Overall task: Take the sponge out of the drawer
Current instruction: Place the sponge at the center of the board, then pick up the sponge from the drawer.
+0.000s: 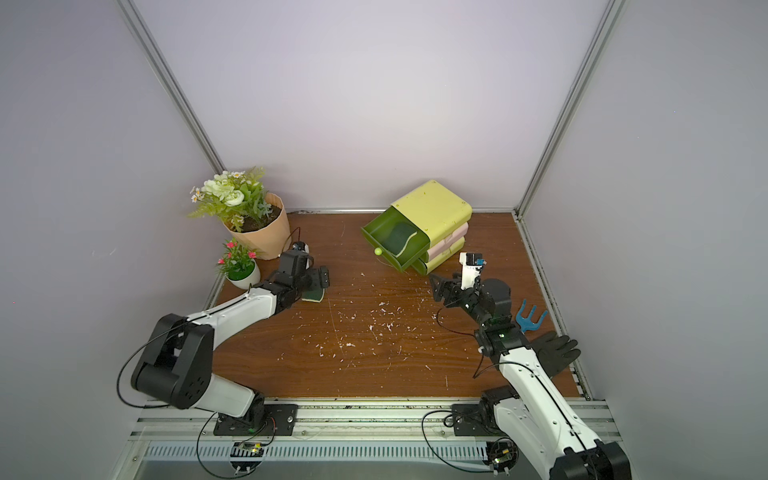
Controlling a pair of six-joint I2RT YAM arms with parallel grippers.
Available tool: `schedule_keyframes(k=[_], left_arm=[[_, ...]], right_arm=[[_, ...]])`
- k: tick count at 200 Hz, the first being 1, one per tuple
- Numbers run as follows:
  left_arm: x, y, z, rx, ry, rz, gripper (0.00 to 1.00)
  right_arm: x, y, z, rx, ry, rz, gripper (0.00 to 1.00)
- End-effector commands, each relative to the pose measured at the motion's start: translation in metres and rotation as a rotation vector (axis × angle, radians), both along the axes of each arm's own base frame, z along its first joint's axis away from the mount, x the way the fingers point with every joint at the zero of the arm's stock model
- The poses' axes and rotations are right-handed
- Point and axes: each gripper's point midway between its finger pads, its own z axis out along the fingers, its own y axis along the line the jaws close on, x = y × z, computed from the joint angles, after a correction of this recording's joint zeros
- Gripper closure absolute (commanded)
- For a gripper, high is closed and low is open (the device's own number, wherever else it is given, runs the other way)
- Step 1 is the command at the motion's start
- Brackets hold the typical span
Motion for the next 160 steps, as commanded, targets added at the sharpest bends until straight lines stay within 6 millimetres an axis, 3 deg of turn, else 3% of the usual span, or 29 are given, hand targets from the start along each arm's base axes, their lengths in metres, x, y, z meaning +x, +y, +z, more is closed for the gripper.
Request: schedule_keyframes(k=[1,46,77,117,160], left_arm=[[-0.010,-0.028,0.029,-0.033,-0.054,-0.073,0.01],[-0.023,-0.059,0.121,-0.130,-0.237,-0.166,0.01],[-0.033,-0.082,0.168,-0.158,-0.314,-0.242,0.00],[-0.027,-0.120,0.190,-0.111,-0.278,-0.347,0.00],[-0.010,-0.161,0.190,-0.083,-0.216,-0.433,0.00]], right_arm=[[0.000,-0.001,0.014,0.004,-0.055,-0.009,0.12],[0.000,-0.002,0.014,0.004,-0.054,-0.015,0.12],[0.000,-0.001,0.014,0.005,-0.052,-0.013,0.12],[0.000,-0.001,0.013,0.005,-0.050,-0.010,0.11],[0.001,0.000,0.013,0.002,-0.050,-0.009,0.10]])
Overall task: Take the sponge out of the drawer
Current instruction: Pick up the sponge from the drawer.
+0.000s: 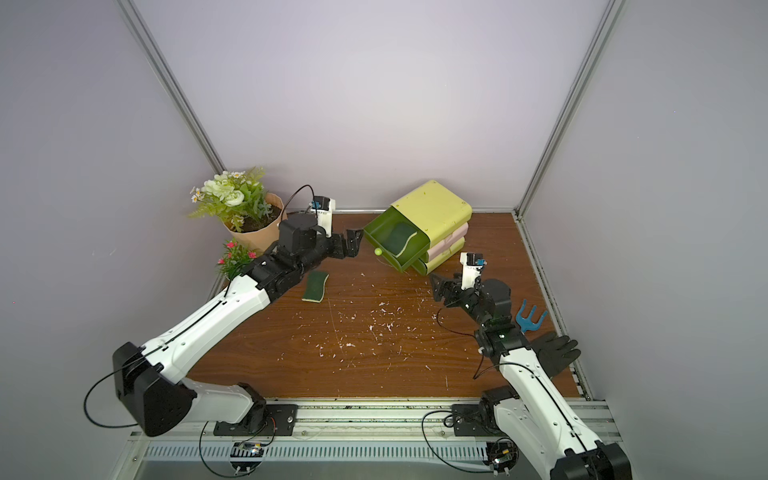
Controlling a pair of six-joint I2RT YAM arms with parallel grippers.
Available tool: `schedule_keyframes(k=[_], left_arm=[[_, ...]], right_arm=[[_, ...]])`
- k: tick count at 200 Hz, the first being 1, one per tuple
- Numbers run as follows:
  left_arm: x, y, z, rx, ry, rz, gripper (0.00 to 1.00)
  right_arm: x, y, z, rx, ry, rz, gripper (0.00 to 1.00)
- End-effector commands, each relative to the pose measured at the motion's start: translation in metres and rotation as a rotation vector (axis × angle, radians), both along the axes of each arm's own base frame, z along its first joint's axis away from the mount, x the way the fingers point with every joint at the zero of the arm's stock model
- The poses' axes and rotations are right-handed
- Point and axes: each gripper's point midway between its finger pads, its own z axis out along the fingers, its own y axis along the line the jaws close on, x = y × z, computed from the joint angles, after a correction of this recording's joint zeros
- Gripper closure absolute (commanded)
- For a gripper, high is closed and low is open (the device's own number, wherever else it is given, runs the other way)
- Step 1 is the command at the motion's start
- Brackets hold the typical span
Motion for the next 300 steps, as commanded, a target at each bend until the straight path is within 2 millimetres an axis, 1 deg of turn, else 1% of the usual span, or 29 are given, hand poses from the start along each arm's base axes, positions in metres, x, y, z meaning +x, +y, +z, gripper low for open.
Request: schedule_keyframes(k=[1,14,18,20,22,61,93,112,138,201,245,280,300], left_arm=[[-0.001,-0.021,-0.013,0.061,0.062,-0.073,0.00],[0.004,-0.031,-0.014,0.073,0.074,-0.092,0.00],[0.005,-0.034,-0.020,0.086,0.087,-0.095,0.00],[0.008,-0.037,-0.012,0.079,0.075,-0.096,0.01],[0.009,-0.038,-0.010,0.079,0.072,-0.097,0.00],[0.026,-0.073,-0.016,0.119,0.105,-0.155,0.00],[0.039,-0.102,-0.028,0.187,0.133,-0.202,0.01],[0.048,-0.112,-0.037,0.222,0.140,-0.215,0.00],[0.059,-0.120,-0.052,0.261,0.159,-0.216,0.00],[0.073,-0.130,-0.082,0.334,0.190,-0.242,0.00],[0.079,-0.135,-0.091,0.371,0.188,-0.257,0.01],[0.085,-0.136,-0.106,0.407,0.193,-0.256,0.00],[0.088,-0.136,-0.110,0.424,0.191,-0.252,0.00]], right_arm=[[0.000,0.002,0.012,0.006,-0.046,0.005,0.10],[0.000,0.002,0.012,0.007,-0.045,0.008,0.09],[0.000,0.002,0.012,0.009,-0.045,0.010,0.09],[0.000,0.002,0.012,0.009,-0.044,0.011,0.09],[0.000,0.002,0.012,0.009,-0.045,0.011,0.09],[0.001,0.004,0.009,0.012,-0.036,0.019,0.09],[0.001,0.003,0.010,0.006,-0.036,0.014,0.09],[0.001,0.003,0.010,0.003,-0.040,0.011,0.08],[0.001,0.003,0.009,0.002,-0.036,0.014,0.08],[0.002,0.003,0.007,0.001,-0.032,0.011,0.08],[0.001,0.003,0.008,0.002,-0.035,0.012,0.08],[0.001,0.004,0.008,0.003,-0.036,0.019,0.08],[0.001,0.004,0.008,0.005,-0.033,0.019,0.08]])
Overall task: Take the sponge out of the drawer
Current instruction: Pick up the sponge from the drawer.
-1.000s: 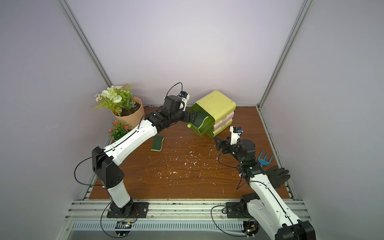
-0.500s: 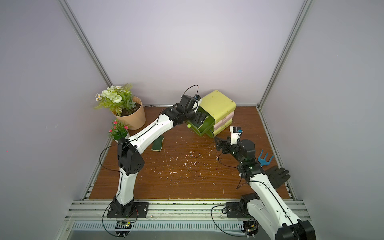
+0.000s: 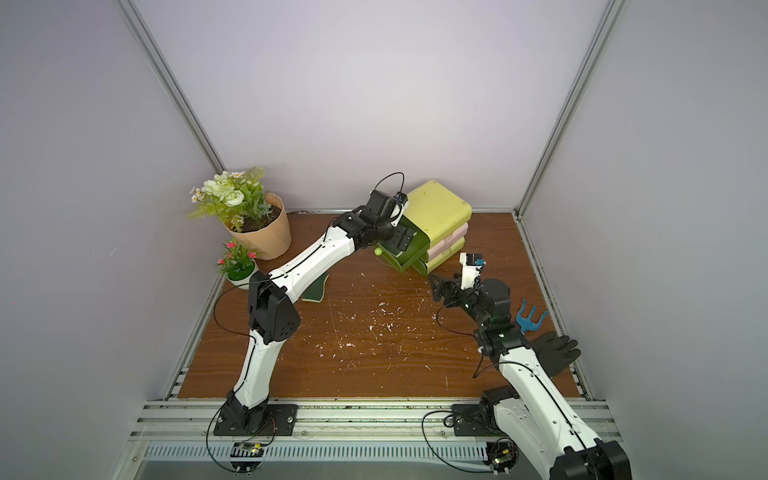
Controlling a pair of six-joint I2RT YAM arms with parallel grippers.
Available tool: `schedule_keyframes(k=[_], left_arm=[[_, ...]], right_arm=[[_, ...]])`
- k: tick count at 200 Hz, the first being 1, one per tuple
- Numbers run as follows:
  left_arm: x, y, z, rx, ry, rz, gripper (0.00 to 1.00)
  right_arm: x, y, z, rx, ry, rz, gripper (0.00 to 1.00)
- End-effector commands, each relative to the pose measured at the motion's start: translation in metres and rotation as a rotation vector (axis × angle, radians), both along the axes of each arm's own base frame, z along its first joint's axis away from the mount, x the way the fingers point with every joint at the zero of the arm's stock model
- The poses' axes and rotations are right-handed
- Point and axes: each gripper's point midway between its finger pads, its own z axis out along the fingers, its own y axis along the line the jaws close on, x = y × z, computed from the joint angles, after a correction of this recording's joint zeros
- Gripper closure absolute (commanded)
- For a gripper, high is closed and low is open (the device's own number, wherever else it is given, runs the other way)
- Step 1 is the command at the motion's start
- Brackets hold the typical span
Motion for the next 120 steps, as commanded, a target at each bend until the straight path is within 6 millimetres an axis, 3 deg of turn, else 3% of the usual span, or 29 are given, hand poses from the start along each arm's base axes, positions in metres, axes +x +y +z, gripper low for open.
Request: schedule_keyframes(k=[1,120], left_arm=[[0.002,-0.002,-0.008,0.047,-0.007,-0.010,0.00],[0.015,-0.008,-0.021,0.099,-0.043,-0.038,0.07]], right_arm=[[0.000,0.004,0.011,0.007,-0.043,0.017,0.08],[0.000,0.004,0.011,0.008,-0.045,0.020,0.08]])
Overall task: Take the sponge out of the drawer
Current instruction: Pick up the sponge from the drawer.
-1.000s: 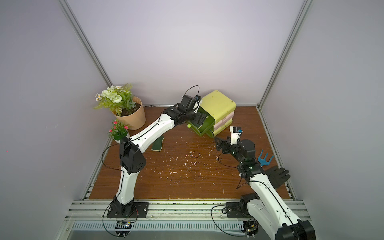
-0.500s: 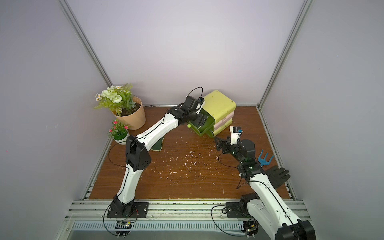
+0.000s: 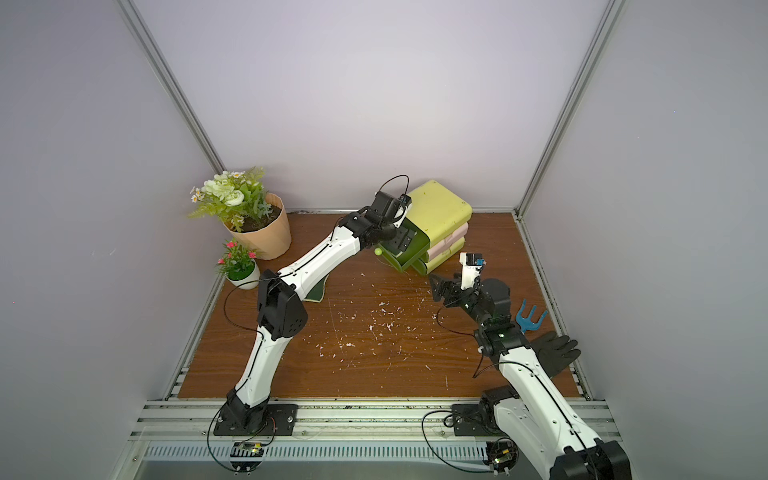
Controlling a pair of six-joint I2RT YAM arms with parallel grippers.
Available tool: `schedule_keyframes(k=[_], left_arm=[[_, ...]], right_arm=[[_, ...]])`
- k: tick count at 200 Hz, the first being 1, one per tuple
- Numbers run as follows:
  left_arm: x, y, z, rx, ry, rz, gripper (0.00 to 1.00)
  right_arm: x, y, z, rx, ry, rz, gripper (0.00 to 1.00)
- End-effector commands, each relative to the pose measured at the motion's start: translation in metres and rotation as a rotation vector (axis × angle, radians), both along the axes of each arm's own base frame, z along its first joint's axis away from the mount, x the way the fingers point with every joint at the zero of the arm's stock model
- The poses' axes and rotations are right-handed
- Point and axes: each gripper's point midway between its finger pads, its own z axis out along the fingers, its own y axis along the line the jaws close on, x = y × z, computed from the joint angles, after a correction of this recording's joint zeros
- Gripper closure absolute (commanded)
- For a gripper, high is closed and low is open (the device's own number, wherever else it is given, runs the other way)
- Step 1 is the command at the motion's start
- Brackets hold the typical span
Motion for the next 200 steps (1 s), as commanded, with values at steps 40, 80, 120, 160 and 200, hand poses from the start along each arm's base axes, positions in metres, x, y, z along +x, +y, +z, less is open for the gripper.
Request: schedule_keyframes(k=[40,80,120,160,200], left_arm=[[0.002,-0.008,-0.012,0.021,0.006,-0.030,0.10],[0.002,-0.011,-0.013,0.002,0.013,-0.038,0.14],[0.002,-0.018,-0.016,-0.026,0.020,-0.054,0.25],[0.004,-0.020,-0.007,-0.041,0.004,-0.059,0.37],[0.005,-0.019,0.006,-0.055,-0.022,-0.053,0.44]], right_arm=[[0.000,0.005,0.011,0.009,-0.045,0.023,0.08],[0.000,0.005,0.011,0.010,-0.044,0.023,0.08],[0.000,0.006,0.009,0.013,-0.038,0.032,0.08],[0.000,0.008,0.009,0.014,-0.036,0.040,0.09],[0.000,0.009,0.009,0.016,-0.034,0.044,0.09]])
